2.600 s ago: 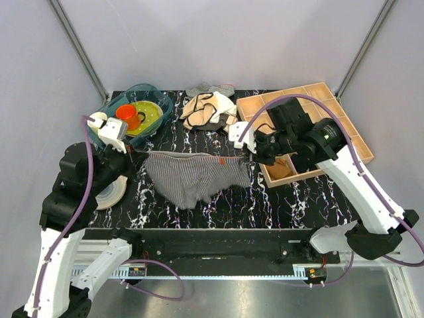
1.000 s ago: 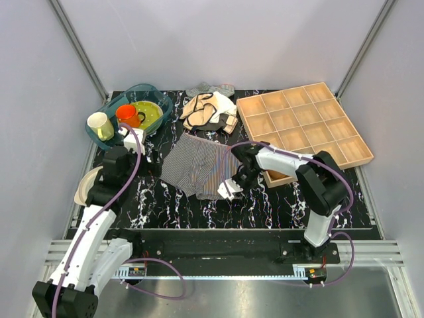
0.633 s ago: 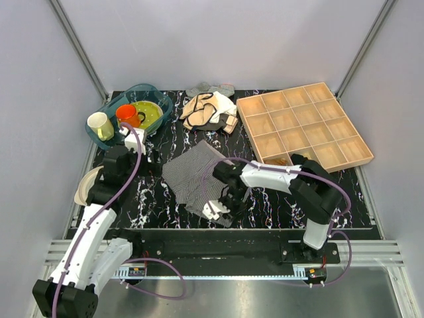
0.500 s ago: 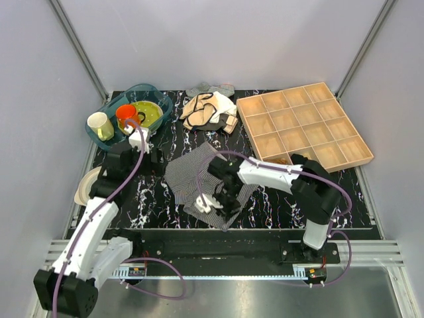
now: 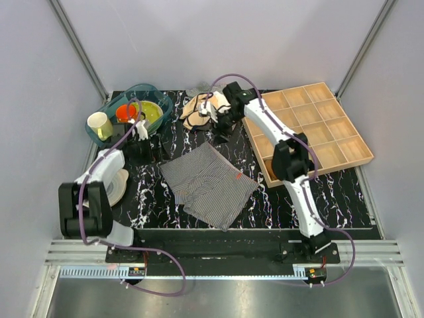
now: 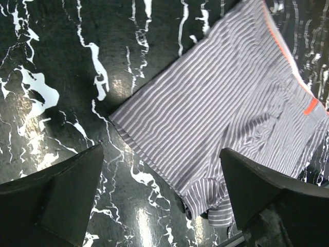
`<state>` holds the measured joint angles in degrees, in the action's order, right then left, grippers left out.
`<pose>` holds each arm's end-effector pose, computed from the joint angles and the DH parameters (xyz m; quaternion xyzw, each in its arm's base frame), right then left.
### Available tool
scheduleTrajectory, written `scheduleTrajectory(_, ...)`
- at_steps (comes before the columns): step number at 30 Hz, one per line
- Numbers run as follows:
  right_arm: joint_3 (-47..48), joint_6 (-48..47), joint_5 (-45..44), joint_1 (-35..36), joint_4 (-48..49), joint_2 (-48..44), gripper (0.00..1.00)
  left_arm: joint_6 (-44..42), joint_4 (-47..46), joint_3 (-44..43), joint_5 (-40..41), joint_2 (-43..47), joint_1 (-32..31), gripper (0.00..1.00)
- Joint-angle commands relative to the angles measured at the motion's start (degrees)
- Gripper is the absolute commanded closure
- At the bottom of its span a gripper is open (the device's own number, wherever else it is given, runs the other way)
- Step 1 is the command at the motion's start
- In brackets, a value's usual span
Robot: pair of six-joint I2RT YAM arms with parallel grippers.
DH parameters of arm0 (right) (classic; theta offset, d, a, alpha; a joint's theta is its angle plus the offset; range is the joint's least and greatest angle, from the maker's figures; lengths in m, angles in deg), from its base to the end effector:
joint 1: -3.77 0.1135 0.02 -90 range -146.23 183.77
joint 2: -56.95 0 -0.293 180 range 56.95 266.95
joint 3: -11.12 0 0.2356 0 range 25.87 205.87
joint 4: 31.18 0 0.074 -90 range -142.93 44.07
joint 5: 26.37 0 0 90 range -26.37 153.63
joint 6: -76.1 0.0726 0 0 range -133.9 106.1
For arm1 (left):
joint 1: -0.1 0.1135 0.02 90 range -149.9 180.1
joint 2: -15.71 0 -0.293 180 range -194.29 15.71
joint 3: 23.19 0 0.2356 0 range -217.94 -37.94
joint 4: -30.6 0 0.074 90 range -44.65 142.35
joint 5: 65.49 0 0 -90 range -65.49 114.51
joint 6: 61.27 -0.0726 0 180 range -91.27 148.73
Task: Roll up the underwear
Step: Fold the underwear at the center of the board.
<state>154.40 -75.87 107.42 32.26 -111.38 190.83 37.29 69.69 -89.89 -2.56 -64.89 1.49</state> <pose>0.4129 0.2813 0.2438 -0.6933 0.6002 0.3075 0.2541 0.2850 -0.0261 0.2353 -0.0060 0.9249 -0.2408 0.2941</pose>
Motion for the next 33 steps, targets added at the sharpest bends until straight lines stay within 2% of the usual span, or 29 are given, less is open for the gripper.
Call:
scheduleTrajectory(1, 22.6, 12.6, 0.9, 1.5, -8.6, 13.0, 0.37, 0.1, 0.2, -5.0, -1.2, -5.4, 0.7, 0.01)
scheduleTrajectory(3, 24.8, 14.9, 1.1, 1.1, -6.2, 15.1, 0.36, -0.4, 0.7, -6.8, 0.3, -9.0, 0.7, 0.01)
scheduleTrajectory(5, 22.5, 18.6, 1.6, 0.8, -2.9, 14.6, 0.35, -0.6, 1.3, -7.9, 1.6, -11.3, 0.5, 0.03)
scheduleTrajectory(7, 18.7, 21.1, 1.7, 0.3, 2.2, 13.2, 0.33, -0.9, 1.9, -9.0, 1.1, -14.1, 0.5, 0.11)
scheduleTrajectory(8, 18.1, 21.2, 2.2, 0.3, 2.9, 13.0, 0.33, -1.1, 2.5, -9.2, 1.2, -14.6, 0.4, 0.19)
scheduleTrajectory(11, 17.9, 23.8, 1.9, 0.2, 4.7, 13.7, 0.33, -1.4, 3.2, -9.4, 2.4, -16.3, 0.3, 0.25)
scheduleTrajectory(12, 18.2, 25.8, 1.9, 0.2, 5.6, 14.9, 0.33, -1.6, 3.5, -9.6, 2.5, -16.8, 0.3, 0.33)
scheduleTrajectory(18, 22.2, 31.8, -1.9, 0.2, 7.7, 20.0, 0.35, -2.4, 4.8, -10.4, 3.3, -19.5, 0.1, 0.37)
scheduleTrajectory(27, 23.9, 31.9, -6.5, 0.2, 10.7, 23.2, 0.35, -3.0, 5.5, -10.9, 4.7, -21.6, -0.2, 0.4)
scheduleTrajectory(33, 24.2, 31.2, -6.7, 0.2, 11.0, 24.6, 0.36, -3.3, 6.0, -11.2, 4.1, -23.0, -0.2, 0.51)
